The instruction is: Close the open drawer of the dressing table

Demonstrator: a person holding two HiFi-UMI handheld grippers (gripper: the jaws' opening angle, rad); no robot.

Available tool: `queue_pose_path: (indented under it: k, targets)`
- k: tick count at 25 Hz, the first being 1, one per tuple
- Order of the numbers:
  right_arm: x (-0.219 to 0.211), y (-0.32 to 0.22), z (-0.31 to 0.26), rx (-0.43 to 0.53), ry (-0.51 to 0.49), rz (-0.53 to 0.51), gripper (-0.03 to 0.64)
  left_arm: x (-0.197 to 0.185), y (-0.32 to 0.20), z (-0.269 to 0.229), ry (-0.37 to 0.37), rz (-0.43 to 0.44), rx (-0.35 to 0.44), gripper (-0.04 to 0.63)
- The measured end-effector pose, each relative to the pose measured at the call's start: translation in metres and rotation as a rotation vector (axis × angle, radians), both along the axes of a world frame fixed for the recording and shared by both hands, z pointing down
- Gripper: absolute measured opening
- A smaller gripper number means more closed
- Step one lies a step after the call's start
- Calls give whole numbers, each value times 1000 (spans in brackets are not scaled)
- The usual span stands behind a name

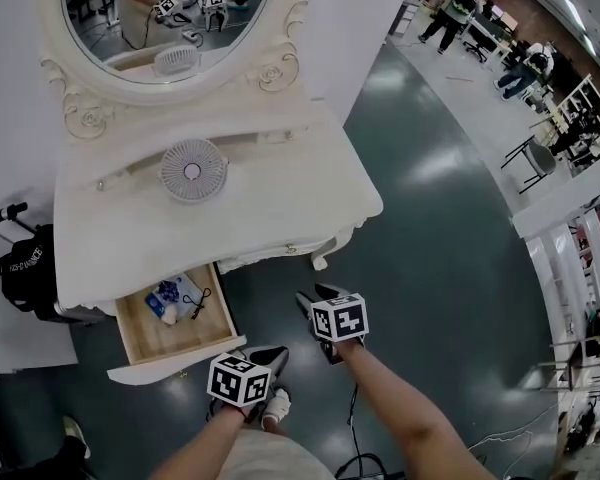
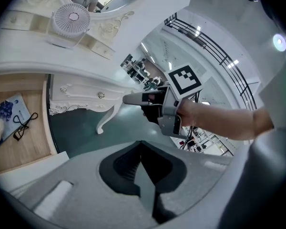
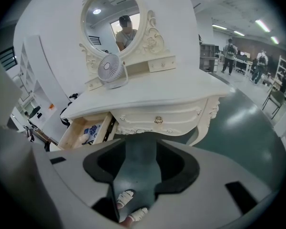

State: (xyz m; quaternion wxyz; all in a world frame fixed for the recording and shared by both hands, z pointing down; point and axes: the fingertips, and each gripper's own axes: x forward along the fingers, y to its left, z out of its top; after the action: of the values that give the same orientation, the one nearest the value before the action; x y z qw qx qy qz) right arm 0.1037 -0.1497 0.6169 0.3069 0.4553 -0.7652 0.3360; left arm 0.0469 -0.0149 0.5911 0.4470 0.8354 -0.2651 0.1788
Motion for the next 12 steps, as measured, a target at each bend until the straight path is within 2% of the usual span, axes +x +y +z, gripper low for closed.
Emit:
queue_pose_path:
  k: [12]
  targets:
    - [9, 63, -25, 15, -72, 20, 202, 5, 21, -15, -6, 19, 21, 9]
